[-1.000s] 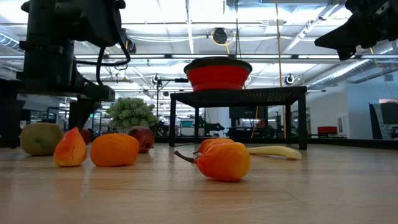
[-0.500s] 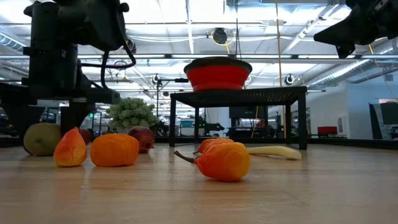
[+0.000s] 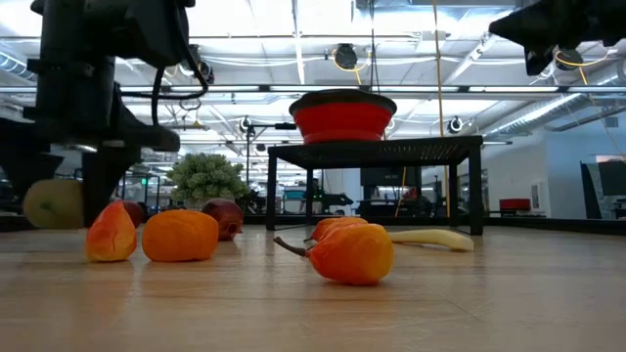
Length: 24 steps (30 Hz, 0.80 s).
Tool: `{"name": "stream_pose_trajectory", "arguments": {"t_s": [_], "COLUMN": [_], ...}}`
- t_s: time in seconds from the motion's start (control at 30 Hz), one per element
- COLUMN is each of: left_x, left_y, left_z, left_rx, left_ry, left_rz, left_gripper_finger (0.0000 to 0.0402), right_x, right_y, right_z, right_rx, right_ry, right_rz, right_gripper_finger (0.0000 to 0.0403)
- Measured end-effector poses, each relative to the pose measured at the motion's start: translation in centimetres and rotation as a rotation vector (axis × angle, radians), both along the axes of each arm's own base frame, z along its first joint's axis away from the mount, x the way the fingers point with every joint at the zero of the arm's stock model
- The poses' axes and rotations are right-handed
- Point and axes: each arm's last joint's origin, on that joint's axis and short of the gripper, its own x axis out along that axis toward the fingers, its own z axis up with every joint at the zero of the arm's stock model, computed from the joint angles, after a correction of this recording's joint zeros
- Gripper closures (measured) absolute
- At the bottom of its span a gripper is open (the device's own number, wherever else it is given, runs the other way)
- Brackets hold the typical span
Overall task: Pick & Place Fruit
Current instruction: Put the green kiwi into the red strainer bowl on the shelf
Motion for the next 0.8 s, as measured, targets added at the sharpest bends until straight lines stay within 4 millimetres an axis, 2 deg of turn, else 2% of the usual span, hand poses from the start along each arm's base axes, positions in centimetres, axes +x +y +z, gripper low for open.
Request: {"name": "stream_pose_trajectory", "arguments": {"t_s": [0.13, 0.23, 0.43, 0.57, 0.8], "left_x": [-0.4, -0.7, -0.6, -0.1, 2.2], "left_y": [0.2, 0.4, 0.8, 1.1, 1.8], "left_z": [1.2, 2.2, 4.6, 5.9, 7.5], "left_rx": [0.024, 0.046, 0.102, 0.132, 0.150], "left_ry": [-0.046, -0.106, -0.311, -0.456, -0.714], "left_rz": [-0.002, -0.031, -0.084, -0.115, -0.223], "left_gripper_finger": [0.0214, 0.0205, 0.0205, 0.0214, 0.0200], "right_x": [0.6, 1.2, 2.9, 3.9, 5.4], "right_y": [0.1, 0.2, 0.5, 0.7, 1.2], "right_z": [0.1, -0.3, -0.5, -0.7, -0.6], "right_rx": [-0.001, -0.009, -0.014, -0.019, -0.028], "right_ry": [0.005, 0.048, 0.080, 0.103, 0.170], "right_rz": [-0.001, 0.002, 0.003, 0.024, 0.084], "right_gripper_finger": [0.0403, 0.0403, 0.0403, 0.0403, 0.0403]}}
